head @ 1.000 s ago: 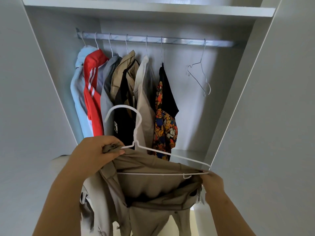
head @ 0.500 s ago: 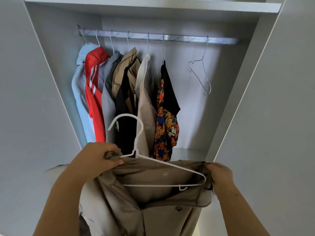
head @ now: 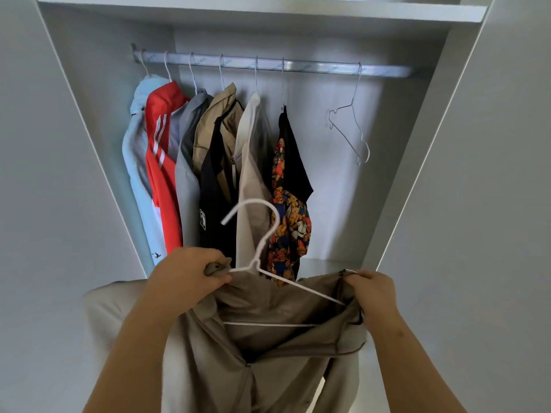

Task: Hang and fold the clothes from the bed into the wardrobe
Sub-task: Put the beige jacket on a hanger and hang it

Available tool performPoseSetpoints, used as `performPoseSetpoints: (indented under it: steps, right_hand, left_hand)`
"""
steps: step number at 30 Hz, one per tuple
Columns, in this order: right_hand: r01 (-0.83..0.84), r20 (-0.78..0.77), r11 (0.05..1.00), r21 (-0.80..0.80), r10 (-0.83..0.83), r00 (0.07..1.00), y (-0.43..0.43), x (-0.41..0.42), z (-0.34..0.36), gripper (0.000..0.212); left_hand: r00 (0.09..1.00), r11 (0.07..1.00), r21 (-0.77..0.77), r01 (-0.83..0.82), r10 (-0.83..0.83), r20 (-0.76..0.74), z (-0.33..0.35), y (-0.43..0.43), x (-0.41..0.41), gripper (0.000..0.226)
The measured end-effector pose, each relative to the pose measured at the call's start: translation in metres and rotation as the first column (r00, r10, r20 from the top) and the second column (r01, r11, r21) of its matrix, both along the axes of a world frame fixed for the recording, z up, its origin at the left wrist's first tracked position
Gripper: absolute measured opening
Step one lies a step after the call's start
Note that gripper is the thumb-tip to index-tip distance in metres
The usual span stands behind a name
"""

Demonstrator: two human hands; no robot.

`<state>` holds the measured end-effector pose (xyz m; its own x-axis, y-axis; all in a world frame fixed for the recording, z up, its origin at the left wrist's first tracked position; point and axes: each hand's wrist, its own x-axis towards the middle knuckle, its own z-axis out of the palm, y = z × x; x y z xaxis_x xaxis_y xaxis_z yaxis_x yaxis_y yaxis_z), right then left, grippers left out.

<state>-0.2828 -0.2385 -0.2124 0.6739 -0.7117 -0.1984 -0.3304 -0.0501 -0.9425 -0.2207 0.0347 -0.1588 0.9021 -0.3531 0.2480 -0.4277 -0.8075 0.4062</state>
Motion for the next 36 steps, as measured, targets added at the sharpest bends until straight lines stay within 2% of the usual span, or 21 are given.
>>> performPoseSetpoints:
  steps: [3, 5, 7, 10, 12, 14, 15, 17, 19, 21, 23, 25, 28, 31, 32, 34, 35, 36]
  right_hand:
    - [-0.073, 0.007, 0.997, -0.017, 0.073, 0.997, 0.021, 0.007, 0.012, 0.016]
    - [-0.166, 0.045, 0.986, 0.036, 0.164, 0.985, 0.041, 0.010, 0.020, 0.019]
    - [-0.254, 0.064, 0.967, -0.005, 0.254, 0.965, 0.056, 0.012, 0.026, 0.020]
    - [-0.334, 0.035, 0.890, -0.311, 0.362, 0.931, 0.065, 0.006, 0.038, 0.018]
    - [-0.308, 0.029, 0.751, -0.584, 0.399, 0.917, 0.063, 0.000, 0.044, 0.014]
    - [-0.241, 0.051, 0.641, -0.729, 0.402, 0.914, 0.058, -0.004, 0.045, 0.015]
    - [-0.215, 0.089, 0.658, -0.721, 0.396, 0.914, 0.055, -0.005, 0.044, 0.015]
    - [-0.133, 0.254, 0.816, -0.563, 0.324, 0.911, 0.047, -0.007, 0.044, 0.018]
    - [0.013, 0.382, 0.918, -0.396, 0.151, 0.912, 0.039, -0.007, 0.045, 0.028]
    - [0.059, 0.387, 0.966, -0.250, 0.044, 0.921, 0.034, -0.006, 0.046, 0.047]
    - [-0.041, 0.358, 0.998, -0.048, 0.055, 0.932, 0.032, -0.007, 0.045, 0.054]
    - [-0.144, 0.324, 0.988, 0.054, 0.119, 0.939, 0.033, -0.009, 0.043, 0.038]
    - [-0.226, 0.315, 0.974, -0.022, 0.222, 0.923, 0.033, -0.011, 0.045, 0.014]
    - [-0.367, 0.466, 0.922, 0.126, 0.272, 0.842, 0.032, -0.015, 0.053, 0.012]
    - [-0.446, 0.533, 0.869, 0.214, 0.278, 0.799, 0.031, -0.017, 0.058, 0.012]
    - [-0.568, 0.602, 0.753, 0.331, 0.296, 0.742, 0.030, -0.019, 0.066, 0.030]
    - [-0.564, 0.592, 0.761, 0.320, 0.304, 0.746, 0.029, -0.017, 0.066, 0.040]
    - [-0.493, 0.558, 0.824, 0.277, 0.280, 0.781, 0.029, -0.014, 0.065, 0.043]
  left_hand:
    - [1.000, 0.999, 0.017, 0.027, -0.028, 0.012, -0.011, -0.025, -0.006, 0.021]
    - [0.998, 0.999, 0.035, 0.013, -0.015, 0.053, -0.021, -0.042, -0.011, 0.021]
    - [0.996, 1.000, -0.018, -0.023, 0.025, 0.085, -0.029, -0.051, -0.014, 0.018]
    - [0.993, 0.977, -0.205, -0.057, 0.076, 0.086, -0.030, -0.050, -0.017, 0.012]
    - [0.994, 0.942, -0.326, -0.073, 0.097, 0.058, -0.027, -0.047, -0.017, 0.012]
    - [0.993, 0.897, -0.432, -0.096, 0.114, 0.016, -0.021, -0.045, -0.018, 0.009]
    - [0.993, 0.873, -0.478, -0.098, 0.115, 0.007, -0.018, -0.043, -0.018, 0.009]
    - [0.994, 0.834, -0.545, -0.084, 0.112, 0.019, -0.010, -0.041, -0.019, 0.020]
    - [0.993, 0.803, -0.591, -0.073, 0.115, 0.034, -0.003, -0.040, -0.019, 0.028]
    - [0.992, 0.778, -0.624, -0.073, 0.122, 0.035, 0.004, -0.039, -0.019, 0.029]
    - [0.990, 0.770, -0.634, -0.073, 0.131, 0.046, 0.008, -0.038, -0.018, 0.031]
    - [0.988, 0.781, -0.621, -0.070, 0.141, 0.067, 0.010, -0.038, -0.018, 0.033]
    - [0.987, 0.807, -0.586, -0.081, 0.146, 0.065, 0.011, -0.042, -0.017, 0.032]
    - [0.988, 0.841, -0.533, -0.089, 0.141, 0.057, 0.008, -0.044, -0.017, 0.024]
    - [0.990, 0.849, -0.519, -0.095, 0.137, 0.042, 0.006, -0.045, -0.017, 0.017]
    - [0.991, 0.858, -0.502, -0.107, 0.133, 0.017, 0.004, -0.046, -0.017, 0.011]
    - [0.991, 0.857, -0.503, -0.108, 0.131, 0.011, 0.004, -0.045, -0.018, 0.014]
    - [0.992, 0.855, -0.508, -0.103, 0.128, 0.014, 0.005, -0.044, -0.018, 0.019]
